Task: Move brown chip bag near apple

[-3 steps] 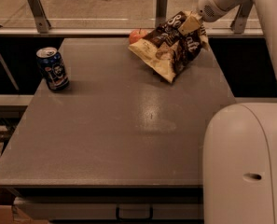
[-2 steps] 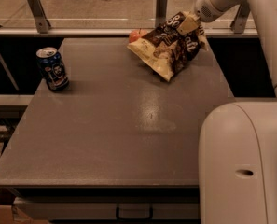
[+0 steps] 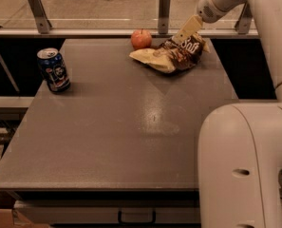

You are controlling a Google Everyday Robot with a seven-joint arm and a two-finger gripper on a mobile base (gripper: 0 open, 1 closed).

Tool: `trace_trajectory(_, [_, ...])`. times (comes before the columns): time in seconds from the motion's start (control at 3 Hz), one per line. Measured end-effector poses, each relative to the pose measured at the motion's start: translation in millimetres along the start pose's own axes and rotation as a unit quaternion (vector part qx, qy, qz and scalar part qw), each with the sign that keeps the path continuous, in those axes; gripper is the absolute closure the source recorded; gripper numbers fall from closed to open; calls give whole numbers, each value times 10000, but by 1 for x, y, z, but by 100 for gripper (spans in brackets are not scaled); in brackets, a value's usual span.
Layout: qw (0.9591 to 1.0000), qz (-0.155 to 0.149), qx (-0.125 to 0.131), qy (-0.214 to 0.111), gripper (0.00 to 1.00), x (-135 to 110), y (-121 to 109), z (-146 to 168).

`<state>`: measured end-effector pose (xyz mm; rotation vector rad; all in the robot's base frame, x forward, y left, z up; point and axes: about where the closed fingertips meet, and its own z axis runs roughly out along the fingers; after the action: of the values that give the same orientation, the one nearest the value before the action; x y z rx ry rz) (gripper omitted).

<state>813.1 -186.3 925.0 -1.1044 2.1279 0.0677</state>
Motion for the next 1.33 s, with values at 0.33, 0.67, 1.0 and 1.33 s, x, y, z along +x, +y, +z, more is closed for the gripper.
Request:
trace_trajectory(0.33, [9999, 48, 138, -13, 0, 3, -9, -10])
trace_trajectory(0.67, [9992, 182, 189, -298, 0, 16, -19, -50])
trace_trajectory(1.0, [9955, 451, 120, -823, 0, 42, -23, -119])
trace_trajectory(1.33, [9839, 775, -206, -1598, 0, 80, -15, -188])
